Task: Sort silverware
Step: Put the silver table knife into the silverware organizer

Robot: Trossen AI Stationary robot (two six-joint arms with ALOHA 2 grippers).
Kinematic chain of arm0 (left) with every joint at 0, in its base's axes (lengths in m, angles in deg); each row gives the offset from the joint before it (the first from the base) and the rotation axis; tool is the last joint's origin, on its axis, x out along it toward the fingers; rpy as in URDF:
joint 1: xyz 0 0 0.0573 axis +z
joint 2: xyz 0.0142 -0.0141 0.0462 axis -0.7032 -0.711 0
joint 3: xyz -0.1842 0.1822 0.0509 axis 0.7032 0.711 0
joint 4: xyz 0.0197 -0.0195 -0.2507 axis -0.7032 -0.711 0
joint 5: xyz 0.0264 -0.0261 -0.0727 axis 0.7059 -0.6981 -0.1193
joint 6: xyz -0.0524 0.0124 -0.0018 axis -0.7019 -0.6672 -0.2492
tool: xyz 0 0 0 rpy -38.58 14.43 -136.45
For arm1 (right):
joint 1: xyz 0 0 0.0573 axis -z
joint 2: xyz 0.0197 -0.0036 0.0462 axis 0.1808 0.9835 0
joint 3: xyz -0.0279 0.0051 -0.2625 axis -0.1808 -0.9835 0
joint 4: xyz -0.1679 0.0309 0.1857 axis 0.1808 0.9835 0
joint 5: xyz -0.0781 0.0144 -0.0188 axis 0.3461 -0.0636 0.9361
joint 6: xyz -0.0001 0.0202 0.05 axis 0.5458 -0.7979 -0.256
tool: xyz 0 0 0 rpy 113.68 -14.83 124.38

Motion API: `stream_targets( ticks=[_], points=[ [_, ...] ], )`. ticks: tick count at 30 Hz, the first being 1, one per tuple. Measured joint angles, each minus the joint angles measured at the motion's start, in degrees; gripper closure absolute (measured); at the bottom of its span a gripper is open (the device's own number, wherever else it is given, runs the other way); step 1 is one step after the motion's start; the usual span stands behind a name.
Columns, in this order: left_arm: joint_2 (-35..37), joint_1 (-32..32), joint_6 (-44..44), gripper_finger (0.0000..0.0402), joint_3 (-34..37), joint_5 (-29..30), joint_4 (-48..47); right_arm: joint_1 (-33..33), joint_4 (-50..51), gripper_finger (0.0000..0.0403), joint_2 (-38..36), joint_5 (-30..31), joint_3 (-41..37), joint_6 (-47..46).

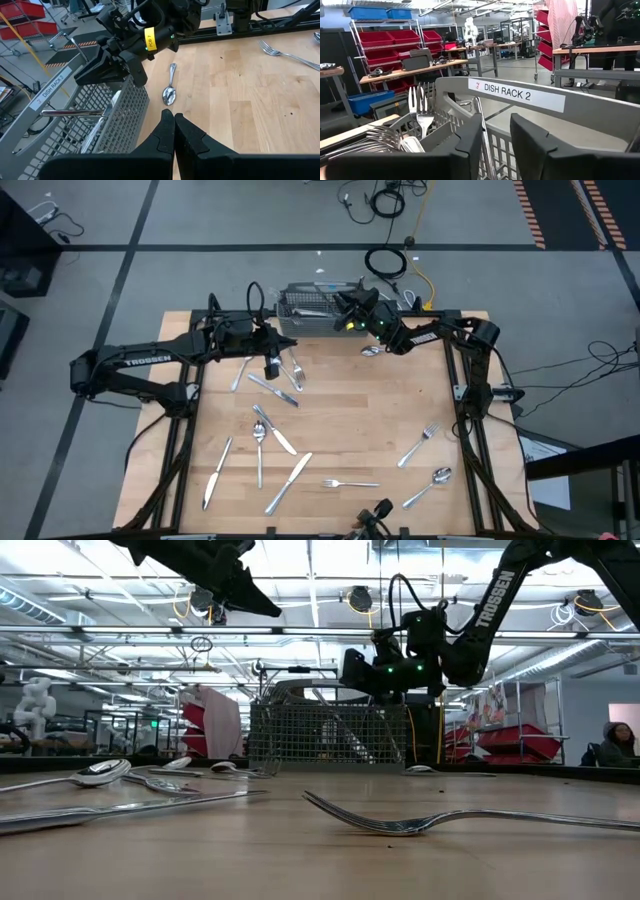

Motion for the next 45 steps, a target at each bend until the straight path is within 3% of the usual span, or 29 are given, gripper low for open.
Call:
stream_targets(
  ticks=[5,9,13,19,24,27,31,45],
  points=[
    [0.0,0.0,-0.02,0.0394,0.0,0.0,0.03,-0.02,-3.11,0.0298,-0.1,-0.74,-0.17,-1.6],
    [0.04,0.0,0.0,0.0394,0.0,0.0,0.59,-0.63,2.89,0.0293,-2.7,-7.16,0.84,-0.57],
    [0.88,0.0,-0.02,0.0394,0.0,-0.02,1.22,-2.76,27.06,0.0286,-7.56,-12.07,8.26,9.81],
    [3.02,0.01,-0.13,0.0394,0.0,-0.55,4.4,-6.17,70.49,0.0268,-8.02,-10.39,32.63,31.93],
    [5.43,0.02,-0.11,0.0394,0.0,-0.63,4.59,-4.18,89.7,0.0248,-3.18,-9.0,50.14,41.3],
    [6.59,0.0,-0.11,0.0394,0.0,-0.63,4.72,-2.64,98.11,0.0236,-0.02,-11.24,57.41,42.77],
    [7.35,0.02,-0.11,0.0394,0.0,-0.61,4.5,-1.97,103.04,0.0223,3.66,-13.4,61.33,42.96],
    [7.45,0.02,-0.09,0.0394,0.0,-0.38,3.4,-2.06,101.11,0.0217,11.51,-15.06,61.51,42.89]
  ],
)
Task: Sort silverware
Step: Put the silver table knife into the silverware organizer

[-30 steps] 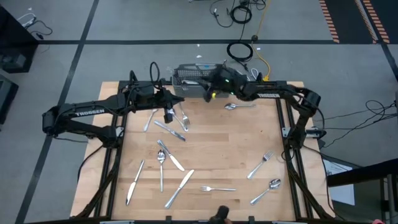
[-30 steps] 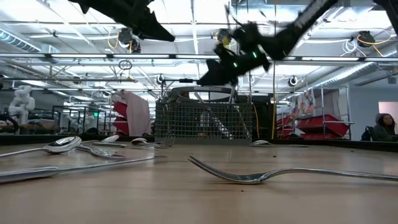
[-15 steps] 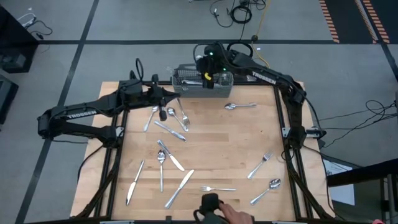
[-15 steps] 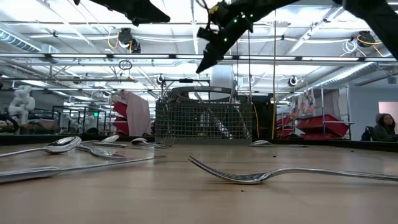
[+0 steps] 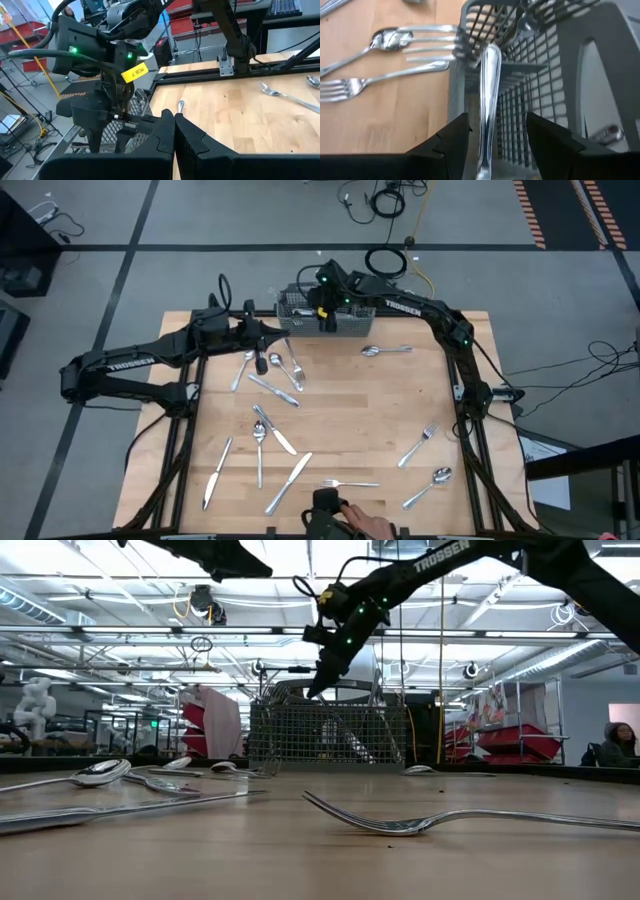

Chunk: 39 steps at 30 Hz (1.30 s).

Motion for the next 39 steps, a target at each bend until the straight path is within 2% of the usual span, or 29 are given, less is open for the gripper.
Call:
stream_targets(
  ticks=[6,28,39],
  points=[
    [-0.02,-0.02,0.02,0.0394,0.0,0.29,-1.72,-0.02,-3.51,0.0217,0.62,-0.34,0.02,-0.17],
    [-0.04,0.04,0.07,0.0394,0.0,1.5,-1.66,0.06,-4.51,0.0218,3.18,-1.5,0.11,-1.43],
    [-0.04,-0.02,0.44,0.0394,0.0,1.67,-1.66,0.77,-2.63,0.0246,3.27,-1.79,0.2,-3.41]
  ],
)
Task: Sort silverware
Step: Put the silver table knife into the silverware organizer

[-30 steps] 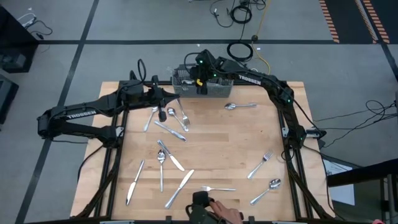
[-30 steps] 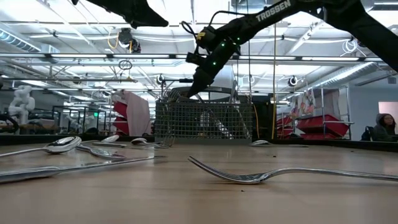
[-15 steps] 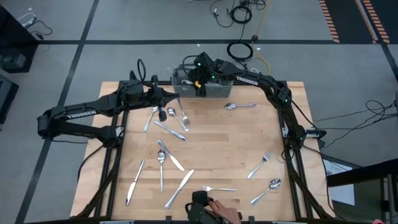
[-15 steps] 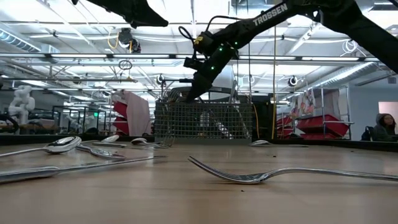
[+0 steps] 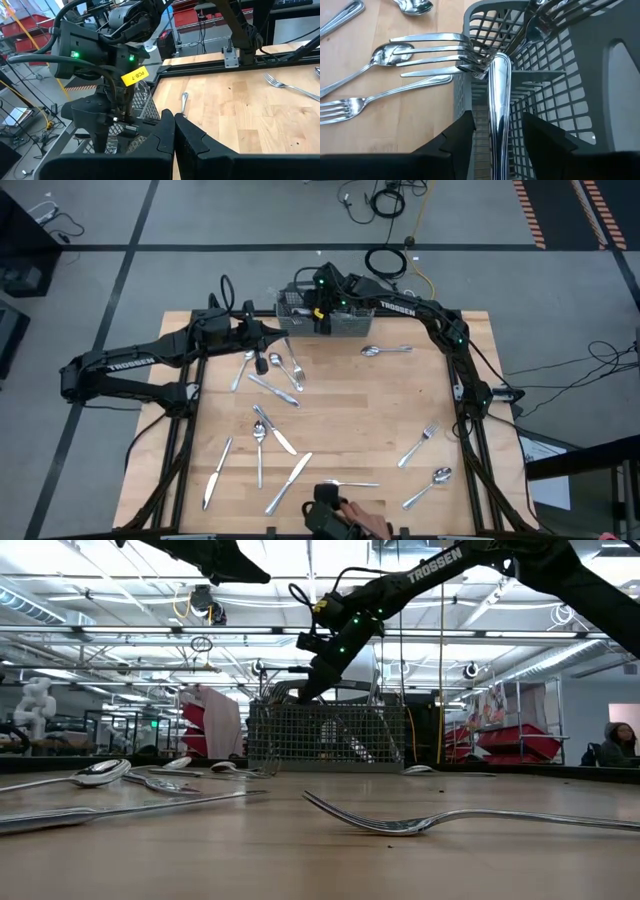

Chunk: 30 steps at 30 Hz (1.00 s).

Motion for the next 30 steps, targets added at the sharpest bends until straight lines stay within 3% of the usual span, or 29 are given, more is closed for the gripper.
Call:
stream_targets(
  ticks=[14,30],
  points=[
    [0.0,0.02,0.02,0.0394,0.0,-0.02,-0.02,-0.26,-1.32,0.0252,-2.36,0.78,-0.24,0.23],
    [0.0,0.54,0.07,0.0394,0.0,0.5,-0.02,0.21,-2.37,0.0252,-0.15,0.3,-0.13,3.14]
  ],
)
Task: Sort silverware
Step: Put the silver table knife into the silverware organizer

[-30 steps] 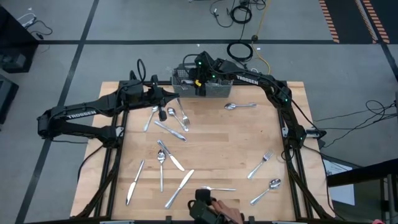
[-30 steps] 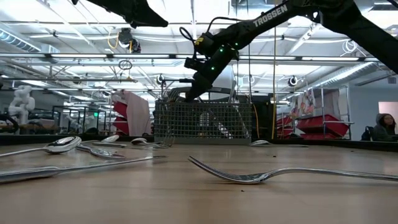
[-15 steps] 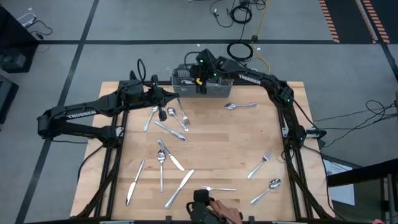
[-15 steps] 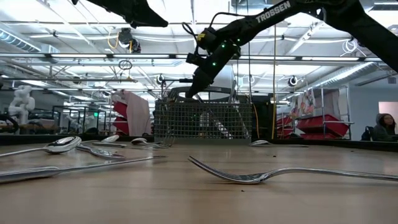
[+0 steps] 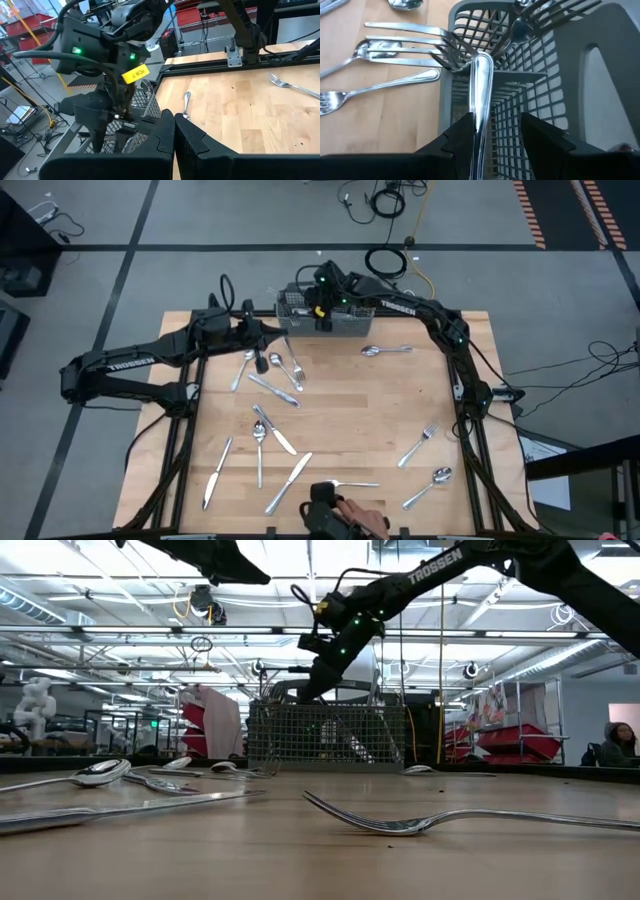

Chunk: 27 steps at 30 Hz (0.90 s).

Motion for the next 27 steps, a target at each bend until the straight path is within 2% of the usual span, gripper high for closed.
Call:
stream_targets(
  ticks=[15,20,25,27],
  points=[
    [-0.02,1.25,-0.04,0.0394,0.0,0.11,0.0,0.12,2.32,0.0262,0.55,-0.39,0.06,-3.93],
    [-0.02,1.25,-0.03,0.0394,0.0,0.11,0.0,-0.4,4.45,0.0309,0.55,1.24,0.08,-4.03],
    [-0.01,1.25,-0.03,0.0394,0.0,0.11,0.0,-1.3,5.22,0.0387,0.55,1.71,0.04,-4.08],
    [-0.02,1.25,-0.04,0.0394,0.0,0.11,0.0,-1.47,5.02,0.0396,0.55,2.59,0.04,-4.28]
  ],
)
